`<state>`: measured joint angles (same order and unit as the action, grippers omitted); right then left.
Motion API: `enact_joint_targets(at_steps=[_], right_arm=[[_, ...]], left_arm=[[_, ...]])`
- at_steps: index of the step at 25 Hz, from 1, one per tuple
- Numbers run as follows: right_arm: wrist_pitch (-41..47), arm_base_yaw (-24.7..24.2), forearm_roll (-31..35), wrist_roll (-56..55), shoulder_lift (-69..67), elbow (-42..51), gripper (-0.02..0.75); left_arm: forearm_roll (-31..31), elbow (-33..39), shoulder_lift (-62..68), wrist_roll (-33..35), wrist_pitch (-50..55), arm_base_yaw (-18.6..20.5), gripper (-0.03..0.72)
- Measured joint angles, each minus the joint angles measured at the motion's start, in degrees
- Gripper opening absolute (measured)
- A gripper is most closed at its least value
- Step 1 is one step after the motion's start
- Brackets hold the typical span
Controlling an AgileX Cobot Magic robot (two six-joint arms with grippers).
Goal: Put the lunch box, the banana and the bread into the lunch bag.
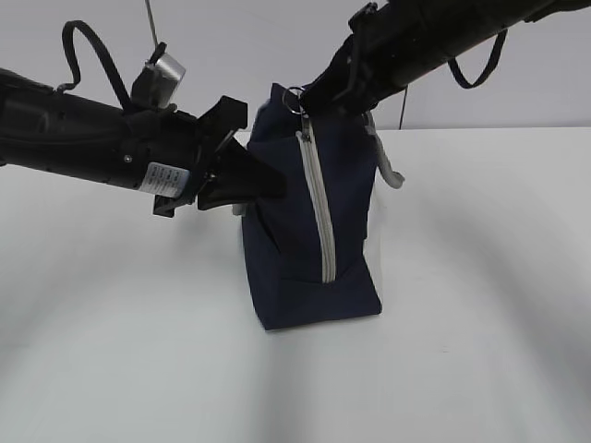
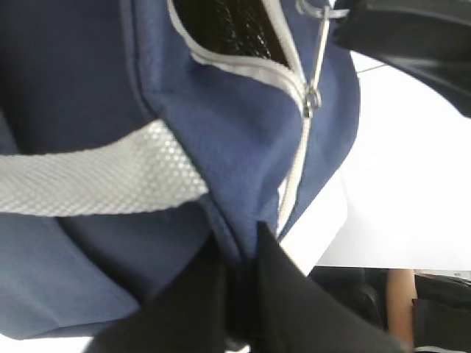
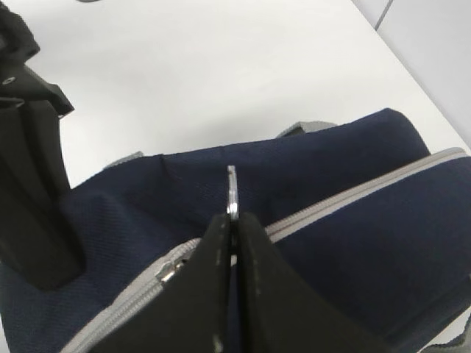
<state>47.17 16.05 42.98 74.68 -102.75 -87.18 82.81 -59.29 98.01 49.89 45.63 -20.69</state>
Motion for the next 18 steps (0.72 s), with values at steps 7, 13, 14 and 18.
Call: enact_joint_targets(at_steps=[7, 13, 14, 18], right_arm=[[-1.37, 0.0, 0.0, 0.0, -1.94, -0.12, -0.016], [-3.07, 0.0, 0.0, 0.0, -2.42, -1.78, -0.016], [-3.51, 0.0, 0.0, 0.0, -2.42, -1.93, -0.016], [-4.94, 0.05, 0.0, 0.12, -2.7, -2.06, -0.016]], left_arm=[[-0.1, 0.0, 0.0, 0.0, -0.11, 0.0, 0.002], [-0.22, -0.07, 0.0, 0.0, 0.36, 0.0, 0.001], [-0.39, -0.08, 0.0, 0.0, 0.48, 0.0, 0.001], [-1.39, -0.13, 0.0, 0.0, 1.14, 0.0, 0.001]])
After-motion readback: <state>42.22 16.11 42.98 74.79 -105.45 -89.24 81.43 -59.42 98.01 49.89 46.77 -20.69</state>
